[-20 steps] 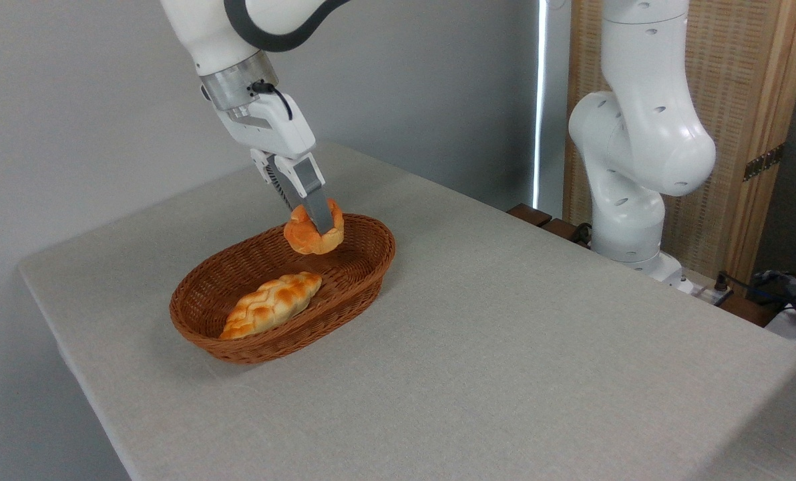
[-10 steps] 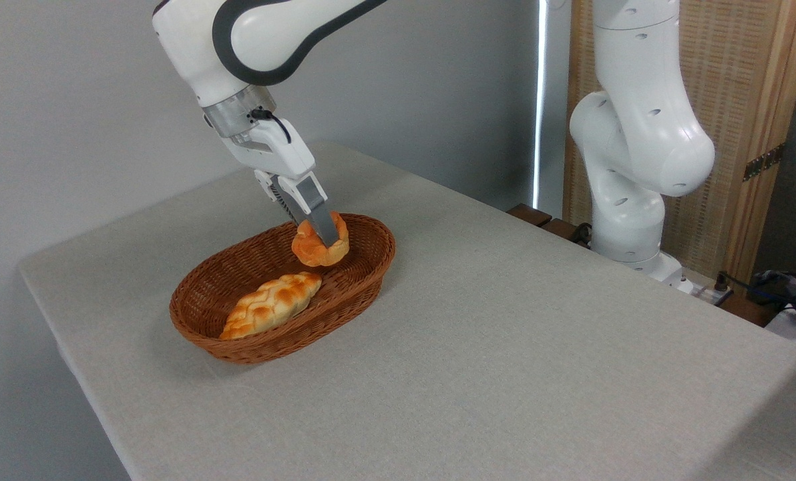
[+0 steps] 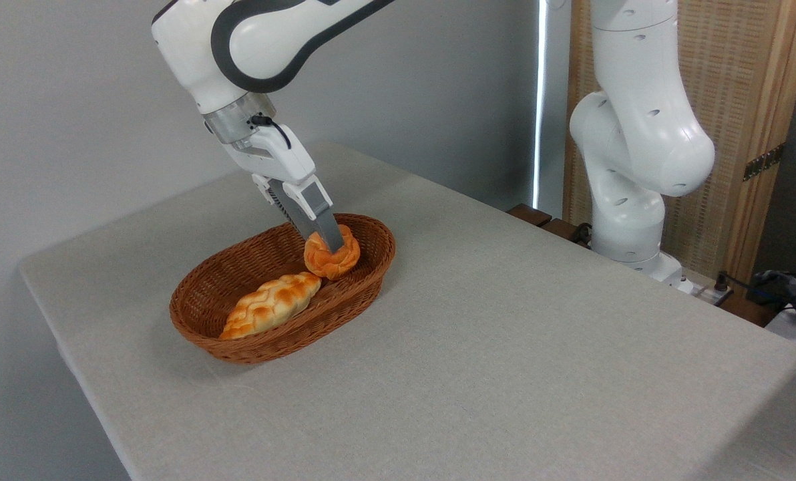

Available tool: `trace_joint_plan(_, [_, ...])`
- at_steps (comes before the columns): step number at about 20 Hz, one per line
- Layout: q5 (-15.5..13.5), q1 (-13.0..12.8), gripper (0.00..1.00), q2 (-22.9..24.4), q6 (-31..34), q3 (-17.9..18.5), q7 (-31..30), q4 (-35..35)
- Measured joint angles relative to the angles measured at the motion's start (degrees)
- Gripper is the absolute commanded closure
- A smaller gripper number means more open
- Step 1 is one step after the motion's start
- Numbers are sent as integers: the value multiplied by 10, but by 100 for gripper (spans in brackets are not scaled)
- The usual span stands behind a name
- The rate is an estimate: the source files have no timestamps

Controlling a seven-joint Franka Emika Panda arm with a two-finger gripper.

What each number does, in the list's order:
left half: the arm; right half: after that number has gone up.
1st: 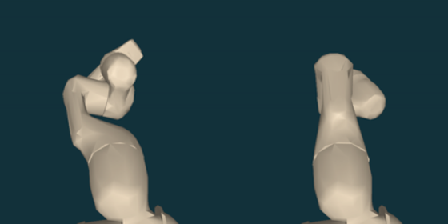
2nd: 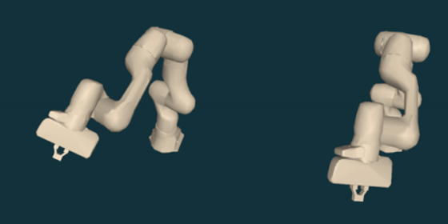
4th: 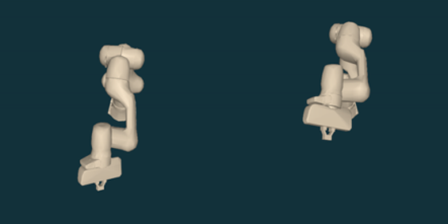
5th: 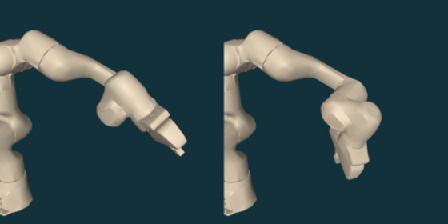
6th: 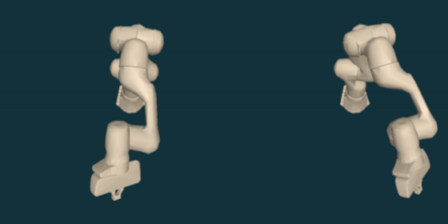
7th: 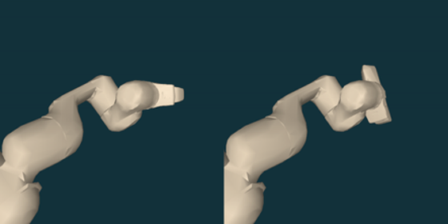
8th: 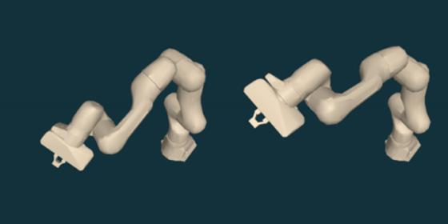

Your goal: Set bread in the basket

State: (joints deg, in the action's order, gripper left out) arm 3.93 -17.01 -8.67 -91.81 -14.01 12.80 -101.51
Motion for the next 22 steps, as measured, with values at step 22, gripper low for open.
trace_joint_plan(22, [-59, 117, 0, 87, 0, 105, 217, 98])
